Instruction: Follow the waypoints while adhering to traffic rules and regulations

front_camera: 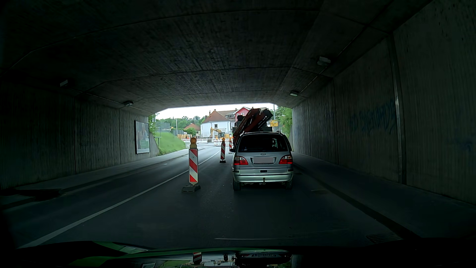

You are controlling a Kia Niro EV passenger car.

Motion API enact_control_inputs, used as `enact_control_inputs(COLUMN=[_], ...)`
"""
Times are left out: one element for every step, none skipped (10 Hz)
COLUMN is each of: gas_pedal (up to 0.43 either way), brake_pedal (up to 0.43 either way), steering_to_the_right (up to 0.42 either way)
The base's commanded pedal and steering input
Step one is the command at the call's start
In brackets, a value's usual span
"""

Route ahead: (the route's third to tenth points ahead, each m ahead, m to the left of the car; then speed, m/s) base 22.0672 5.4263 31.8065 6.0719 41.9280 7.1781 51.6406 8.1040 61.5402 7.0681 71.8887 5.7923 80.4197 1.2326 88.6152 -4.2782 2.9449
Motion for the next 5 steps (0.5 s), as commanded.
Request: enact_control_inputs(gas_pedal=[0.000,0.000,0.000,0.000,0.000], brake_pedal=[0.000,0.000,0.000,0.000,0.000], steering_to_the_right=[-0.011,-0.012,-0.011,-0.011,-0.012])
